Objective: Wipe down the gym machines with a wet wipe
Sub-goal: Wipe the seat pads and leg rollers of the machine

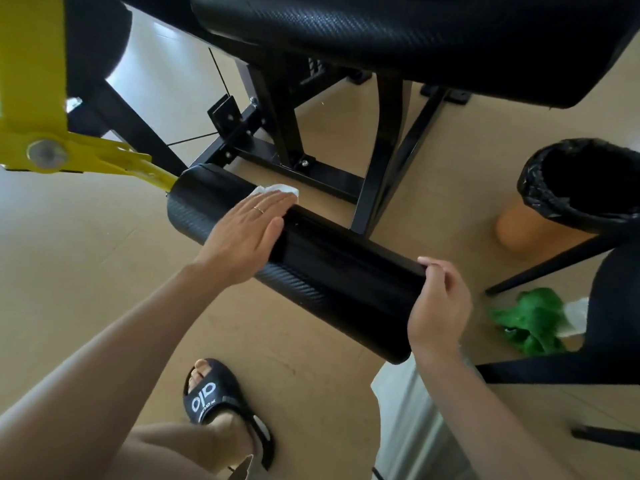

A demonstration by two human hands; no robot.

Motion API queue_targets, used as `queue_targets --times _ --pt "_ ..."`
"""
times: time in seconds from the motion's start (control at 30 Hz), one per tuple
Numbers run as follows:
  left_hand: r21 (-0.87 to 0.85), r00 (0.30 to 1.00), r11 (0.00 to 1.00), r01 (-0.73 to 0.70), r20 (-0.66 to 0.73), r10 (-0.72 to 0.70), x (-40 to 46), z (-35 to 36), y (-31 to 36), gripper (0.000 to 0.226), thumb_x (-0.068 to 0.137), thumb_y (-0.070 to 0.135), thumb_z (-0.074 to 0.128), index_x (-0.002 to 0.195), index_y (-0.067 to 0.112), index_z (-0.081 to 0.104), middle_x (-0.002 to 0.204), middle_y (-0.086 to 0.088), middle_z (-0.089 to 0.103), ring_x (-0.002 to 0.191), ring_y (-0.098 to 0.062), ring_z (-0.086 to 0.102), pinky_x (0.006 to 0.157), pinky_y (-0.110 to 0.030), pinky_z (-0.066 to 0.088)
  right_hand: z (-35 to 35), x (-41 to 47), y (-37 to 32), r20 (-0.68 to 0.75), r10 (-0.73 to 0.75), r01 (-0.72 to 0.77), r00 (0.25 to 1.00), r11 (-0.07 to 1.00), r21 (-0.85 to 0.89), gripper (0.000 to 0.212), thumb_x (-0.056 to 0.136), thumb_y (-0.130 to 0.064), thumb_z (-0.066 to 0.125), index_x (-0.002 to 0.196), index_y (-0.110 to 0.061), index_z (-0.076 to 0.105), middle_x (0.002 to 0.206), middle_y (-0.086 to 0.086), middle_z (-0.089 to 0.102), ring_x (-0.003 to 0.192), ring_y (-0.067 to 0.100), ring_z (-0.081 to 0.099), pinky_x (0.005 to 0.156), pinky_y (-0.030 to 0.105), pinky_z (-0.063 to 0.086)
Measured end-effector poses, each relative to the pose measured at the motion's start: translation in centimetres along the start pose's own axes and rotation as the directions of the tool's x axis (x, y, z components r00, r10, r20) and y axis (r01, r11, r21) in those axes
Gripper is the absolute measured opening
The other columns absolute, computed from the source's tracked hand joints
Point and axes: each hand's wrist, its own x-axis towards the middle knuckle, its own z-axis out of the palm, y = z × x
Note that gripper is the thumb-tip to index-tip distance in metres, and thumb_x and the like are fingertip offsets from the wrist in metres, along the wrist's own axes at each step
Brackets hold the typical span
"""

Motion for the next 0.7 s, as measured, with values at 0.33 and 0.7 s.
queue_targets --times 0.33,0.7 --pt "-0.169 0.858 0.876 0.452 -0.188 -0.479 2.0 -0.5 -8.6 0.061 0.103 0.03 0.016 0.147 0.004 0.048 0.156 -0.014 0.043 0.148 -0.026 0.031 0.125 -0.037 0.013 0.1 -0.1 -0.2 0.014 -0.009 0.009 1.0 1.0 -0.001 0.028 0.097 -0.022 0.044 0.101 -0.026 0.072 0.101 -0.012 0.069 0.1 0.004 0.062 0.098 0.037 0.052" --pt "-0.17 0.959 0.959 -0.228 0.128 0.251 -4.5 3.3 16.3 0.059 0.106 0.034 0.024 0.161 0.012 0.022 0.169 0.0 0.015 0.155 -0.005 0.0 0.128 -0.034 0.004 0.2 0.2 -0.5 0.007 0.099 -0.1 0.995 0.994 0.049 0.03 0.096 -0.033 0.041 0.091 -0.026 0.07 0.099 -0.008 0.069 0.095 0.013 0.063 0.094 0.048 0.052"
